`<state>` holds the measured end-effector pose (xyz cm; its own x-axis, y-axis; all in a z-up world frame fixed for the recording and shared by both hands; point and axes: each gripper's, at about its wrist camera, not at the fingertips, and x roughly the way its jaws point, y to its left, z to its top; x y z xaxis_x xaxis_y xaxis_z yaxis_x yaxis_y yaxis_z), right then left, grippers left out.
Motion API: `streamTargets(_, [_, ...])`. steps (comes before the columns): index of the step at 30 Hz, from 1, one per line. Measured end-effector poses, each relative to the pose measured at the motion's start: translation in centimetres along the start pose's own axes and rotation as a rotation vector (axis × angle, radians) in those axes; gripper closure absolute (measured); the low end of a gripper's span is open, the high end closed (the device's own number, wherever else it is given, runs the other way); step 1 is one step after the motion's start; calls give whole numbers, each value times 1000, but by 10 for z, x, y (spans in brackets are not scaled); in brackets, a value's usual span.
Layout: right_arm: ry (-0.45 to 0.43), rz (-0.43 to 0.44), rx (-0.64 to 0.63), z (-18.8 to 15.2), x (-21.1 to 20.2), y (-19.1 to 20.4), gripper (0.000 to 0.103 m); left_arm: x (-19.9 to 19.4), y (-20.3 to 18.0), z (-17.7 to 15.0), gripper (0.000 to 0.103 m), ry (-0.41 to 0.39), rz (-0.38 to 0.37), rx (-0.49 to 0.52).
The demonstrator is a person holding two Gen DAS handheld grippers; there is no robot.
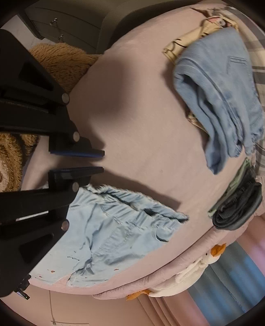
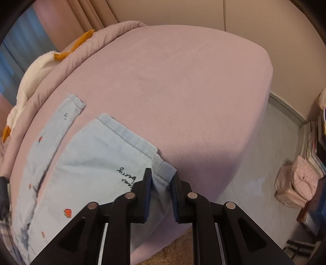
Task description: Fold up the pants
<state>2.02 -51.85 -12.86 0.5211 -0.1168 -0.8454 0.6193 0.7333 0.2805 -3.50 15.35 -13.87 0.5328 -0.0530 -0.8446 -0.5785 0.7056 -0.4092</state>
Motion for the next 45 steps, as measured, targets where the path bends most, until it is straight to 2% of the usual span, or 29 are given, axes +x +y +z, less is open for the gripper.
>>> streamTargets(1, [2, -11, -6, 1, -2, 2, 86, -1, -1, 0, 83, -6, 10, 1])
streamTargets(3, [5, -57, -17, 6, -3, 9, 71, 0, -2, 4, 65, -17, 22, -4])
streamTargets(4, [-11, -106, -24, 10, -7, 12, 55, 0, -2, 4, 60, -17, 23, -11])
streamTargets(5, [-31, -128, -30, 12, -10, 13, 44, 6, -1, 9, 51, -14, 21, -19])
streamTargets(6, [-62, -137, -42, 16, -16, 17, 40, 5, 0, 9, 47, -13, 15, -29])
streamTargets(8, [-87, -113, -54, 24, -22, 21, 32, 4, 3, 8, 47, -8, 3, -42])
streamTargets(10, [-89, -58, -73, 34, -23, 31, 27, 2, 6, 9, 46, -3, -6, -57])
streamTargets(14, [-48, 17, -112, 48, 0, 57, 26, -2, 8, 10, 45, -6, -22, -73])
streamTargets(16, [-12, 43, -103, 47, 21, 70, 26, -4, 4, 9, 39, -17, -21, -58])
streamTargets(18, [16, 50, -128, 34, 38, 83, 26, -4, -3, 7, 38, -23, 2, -24])
streamTargets(19, [3, 13, -154, 32, 41, 89, 26, -4, -6, 6, 38, -20, 4, -9])
streamTargets(21, [-37, -64, -234, 26, 42, 104, 32, -4, -11, 5, 37, -11, -9, 12])
streamTargets(22, [-47, -74, -250, 25, 40, 108, 52, -4, -13, 4, 37, -10, -19, 18])
streamTargets(23, [-54, -76, -258, 23, 37, 109, 82, -5, -15, 4, 37, -11, -23, 22])
streamTargets(24, [-48, -47, -263, 24, 34, 111, 86, -5, -17, 4, 37, -13, -22, 27])
streamTargets(26, [-47, -35, -259, 28, 27, 112, 88, -5, -22, 5, 37, -25, -32, 38])
streamTargets(30, [-125, 28, -235, 38, 1, 111, 90, 3, -28, 3, 39, -12, -60, 56])
streamTargets(32, [-126, 45, -229, 42, 2, 112, 90, 13, -28, 1, 48, 12, -59, 61])
streamTargets(33, [-113, 32, -235, 43, 9, 114, 90, 21, -26, -1, 64, 33, -55, 59])
streamTargets(34, [-94, 16, -244, 45, 18, 118, 90, 25, -25, -2, 71, 54, -49, 55])
streamTargets(35, [-70, -11, -255, 43, 28, 120, 90, 33, -21, -3, 72, 82, -41, 40])
streamTargets(37, [-37, -46, -273, 39, 46, 121, 90, 38, -15, -5, 77, 84, -41, 15])
streamTargets(40, [-67, -71, -271, 36, 41, 127, 90, 30, -12, -5, 82, 81, -45, 1])
streamTargets(43, [-96, -62, -271, 34, 23, 129, 90, 9, -24, -7, 84, 51, -32, 77])
streamTargets(45, [-96, -47, -273, 37, 27, 127, 90, 2, -31, -9, 84, 31, -12, 138])
